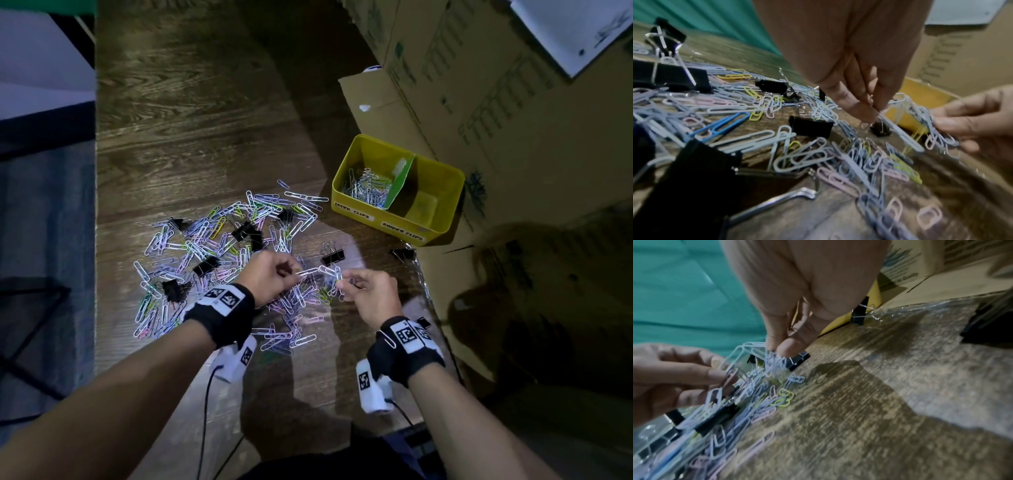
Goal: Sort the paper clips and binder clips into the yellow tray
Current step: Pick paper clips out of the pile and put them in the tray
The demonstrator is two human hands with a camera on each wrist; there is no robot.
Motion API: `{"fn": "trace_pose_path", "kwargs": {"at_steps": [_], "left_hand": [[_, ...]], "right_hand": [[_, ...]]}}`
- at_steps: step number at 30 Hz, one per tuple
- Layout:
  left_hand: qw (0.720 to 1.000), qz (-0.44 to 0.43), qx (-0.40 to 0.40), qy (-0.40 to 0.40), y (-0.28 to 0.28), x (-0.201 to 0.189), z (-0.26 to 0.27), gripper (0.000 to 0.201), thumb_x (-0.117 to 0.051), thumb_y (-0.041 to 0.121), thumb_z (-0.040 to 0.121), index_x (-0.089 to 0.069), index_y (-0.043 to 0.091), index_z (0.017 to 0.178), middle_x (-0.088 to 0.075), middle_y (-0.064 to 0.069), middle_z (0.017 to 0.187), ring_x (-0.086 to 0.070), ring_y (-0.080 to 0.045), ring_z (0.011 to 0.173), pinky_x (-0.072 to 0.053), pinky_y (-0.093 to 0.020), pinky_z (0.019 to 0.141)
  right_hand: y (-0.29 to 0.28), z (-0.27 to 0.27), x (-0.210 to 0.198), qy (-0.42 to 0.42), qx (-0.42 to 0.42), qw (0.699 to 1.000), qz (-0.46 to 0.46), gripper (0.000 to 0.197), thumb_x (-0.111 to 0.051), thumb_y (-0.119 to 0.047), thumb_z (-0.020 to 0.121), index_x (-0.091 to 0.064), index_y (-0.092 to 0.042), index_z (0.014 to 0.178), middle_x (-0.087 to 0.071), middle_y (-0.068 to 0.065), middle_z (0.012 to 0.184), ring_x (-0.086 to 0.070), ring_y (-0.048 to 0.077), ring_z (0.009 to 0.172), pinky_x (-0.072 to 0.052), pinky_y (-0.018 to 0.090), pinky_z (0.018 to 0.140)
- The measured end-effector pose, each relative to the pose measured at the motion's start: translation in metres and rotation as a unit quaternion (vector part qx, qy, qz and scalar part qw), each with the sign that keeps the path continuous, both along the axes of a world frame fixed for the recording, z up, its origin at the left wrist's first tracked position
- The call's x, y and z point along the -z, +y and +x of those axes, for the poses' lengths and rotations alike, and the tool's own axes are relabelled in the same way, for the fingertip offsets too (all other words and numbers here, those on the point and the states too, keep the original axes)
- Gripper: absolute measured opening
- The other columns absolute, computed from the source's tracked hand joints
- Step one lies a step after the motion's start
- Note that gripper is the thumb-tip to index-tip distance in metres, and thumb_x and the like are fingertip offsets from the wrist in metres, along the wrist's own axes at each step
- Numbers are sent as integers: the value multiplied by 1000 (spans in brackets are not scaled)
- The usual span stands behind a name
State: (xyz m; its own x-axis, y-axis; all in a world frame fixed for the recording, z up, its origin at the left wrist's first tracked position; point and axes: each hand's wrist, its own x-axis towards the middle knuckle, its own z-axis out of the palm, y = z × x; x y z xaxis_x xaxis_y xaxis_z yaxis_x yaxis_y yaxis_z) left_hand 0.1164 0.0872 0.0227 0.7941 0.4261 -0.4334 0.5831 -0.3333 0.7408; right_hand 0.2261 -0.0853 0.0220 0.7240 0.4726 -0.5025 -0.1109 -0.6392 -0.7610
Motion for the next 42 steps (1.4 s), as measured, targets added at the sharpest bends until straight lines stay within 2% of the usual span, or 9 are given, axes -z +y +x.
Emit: {"fn": "trace_pose_path", "kwargs": {"at_steps": [4, 9, 13, 18, 21, 24, 30, 36, 42], "left_hand": [[987, -138, -67, -47, 7, -19, 6, 10, -72, 7, 75, -66, 6, 83, -66, -4, 73, -60, -8, 61, -53, -27, 67], [969, -174, -108, -140, 15, -56, 49, 12, -72, 0, 73, -67, 4, 83, -71, -7, 71, -64, -17, 60, -56, -32, 64], [959, -143, -122, -211, 18, -85, 108, 11, -71, -4, 74, -66, 2, 82, -69, -1, 64, -63, -8, 56, -55, -23, 60], [974, -68, -130, -173, 24, -74, 173, 15, -75, 4, 71, -66, 16, 69, -66, -9, 70, -62, -22, 64, -58, -45, 73], [997, 23, -21, -71, 22, -60, 188, 8, -76, 18, 73, -70, 19, 78, -69, 0, 80, -62, -14, 73, -52, -26, 75], [994, 95, 35, -42, 19, -55, 181, 21, -68, 19, 82, -70, 18, 103, -64, 7, 91, -57, -8, 86, -41, -17, 82], [983, 70, -88, -141, 18, -49, 125, 13, -62, 12, 85, -71, 22, 85, -69, 5, 81, -64, -12, 75, -50, -22, 76], [974, 142, 179, 1, -1, -35, 44, 20, -51, 5, 87, -67, 15, 94, -59, 9, 98, -57, -8, 82, -50, -28, 82], [954, 231, 186, 48, -24, -7, -2, 51, -44, -6, 82, -53, 17, 127, -56, -4, 117, -59, -22, 102, -49, -34, 87]], "right_hand": [[-6, 7, -19, 24, 42, 995, 87, 19, -77, -16, 76, -69, -30, 86, -71, 11, 102, -68, 11, 57, -52, 18, 58], [-6, 21, -57, 28, 115, 973, 198, 21, -74, -7, 76, -69, -22, 90, -73, 1, 87, -65, 6, 58, -54, 20, 61], [3, 45, -82, -2, 154, 955, 253, 20, -73, -4, 78, -69, -19, 90, -73, -2, 83, -65, 3, 58, -53, 16, 59], [22, 85, -98, -45, 170, 946, 272, 16, -70, -2, 81, -67, -16, 87, -70, -7, 73, -60, 4, 52, -54, 17, 59], [38, 111, -96, -81, 177, 949, 246, 15, -72, -6, 80, -67, -18, 85, -69, -3, 76, -62, 4, 53, -54, 20, 61], [57, 136, -83, -102, 168, 964, 177, 16, -74, -9, 78, -70, -10, 94, -68, 2, 78, -68, 11, 60, -58, 26, 65], [83, 159, -57, -172, 4, 985, -2, 17, -74, -19, 80, -72, -14, 96, -72, 4, 92, -68, 19, 85, -57, 39, 81], [78, 125, -74, -262, -164, 950, -51, 27, -64, -24, 88, -67, -17, 114, -66, 5, 119, -61, 20, 108, -49, 35, 95], [35, 54, -50, -257, -179, 950, 6, 20, -63, -19, 89, -69, -12, 106, -69, 4, 100, -61, 9, 81, -50, 18, 77]]}}
